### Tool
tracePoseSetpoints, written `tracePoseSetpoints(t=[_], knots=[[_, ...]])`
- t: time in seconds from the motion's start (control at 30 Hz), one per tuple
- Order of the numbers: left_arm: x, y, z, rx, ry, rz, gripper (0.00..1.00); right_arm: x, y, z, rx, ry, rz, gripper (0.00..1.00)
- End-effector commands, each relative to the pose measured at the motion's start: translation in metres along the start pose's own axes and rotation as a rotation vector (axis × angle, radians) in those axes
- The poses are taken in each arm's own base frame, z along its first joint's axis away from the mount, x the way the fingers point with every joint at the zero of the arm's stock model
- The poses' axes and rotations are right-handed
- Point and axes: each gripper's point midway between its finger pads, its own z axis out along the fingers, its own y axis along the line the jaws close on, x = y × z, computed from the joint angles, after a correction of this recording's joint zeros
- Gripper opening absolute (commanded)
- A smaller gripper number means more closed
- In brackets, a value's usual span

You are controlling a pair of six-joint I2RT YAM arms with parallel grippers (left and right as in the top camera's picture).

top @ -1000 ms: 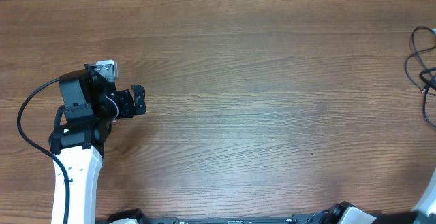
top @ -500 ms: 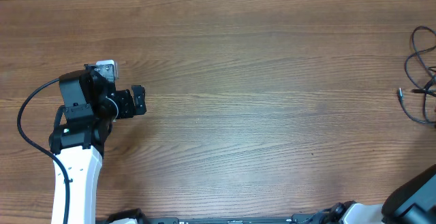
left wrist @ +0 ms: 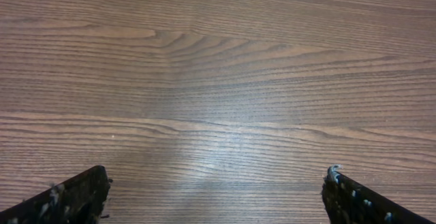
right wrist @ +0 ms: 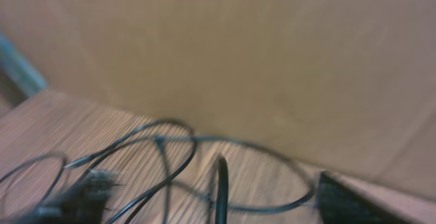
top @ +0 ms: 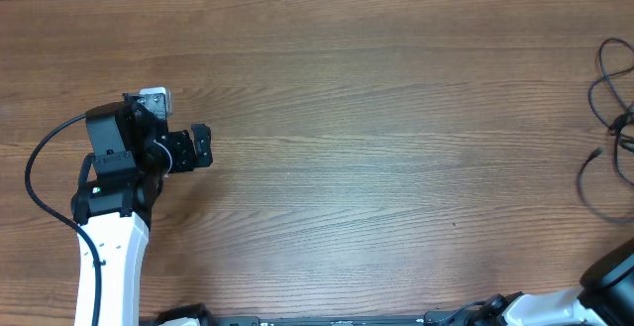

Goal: Untangle cables
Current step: 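Carry the cable off to the far right with the right gripper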

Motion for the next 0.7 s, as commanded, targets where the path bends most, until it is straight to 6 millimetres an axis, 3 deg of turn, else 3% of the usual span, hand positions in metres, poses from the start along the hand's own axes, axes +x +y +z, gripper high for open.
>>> tracePoseSetpoints(t=[0.0, 0.07, 0.2, 0.27, 0.4, 0.47, 0.67], knots=[[0.003, 0.0, 0.003, -0.002, 0.012, -0.009, 1.0, 0.005, 0.02, 0.0, -0.093, 0.015, 0.045, 1.0], [0.003, 0.0, 0.003, -0.002, 0.012, -0.008, 1.0, -0.007, 0.038, -0.006, -0.152, -0.026, 0.043, 1.0], [0.003, 0.0, 0.003, -0.002, 0.012, -0.008, 1.0, -0.037, 0.105, -0.039, -0.445, -0.109, 0.034, 1.0], [0.003, 0.0, 0.003, -0.002, 0.012, -0.008, 1.0, -0.055, 0.112, -0.049, -0.433, -0.171, 0.043, 1.0], [0.003, 0.0, 0.003, -0.002, 0.012, -0.009, 1.0, -0.084, 0.087, -0.058, -0.261, -0.26, 0.146, 1.0], [0.003, 0.0, 0.003, -0.002, 0.012, -0.008, 1.0, -0.092, 0.092, -0.07, -0.297, -0.262, 0.139, 1.0], [0.003, 0.0, 0.003, -0.002, 0.012, -0.008, 1.0, -0.086, 0.162, -0.133, -0.754, -0.147, 0.036, 0.97]])
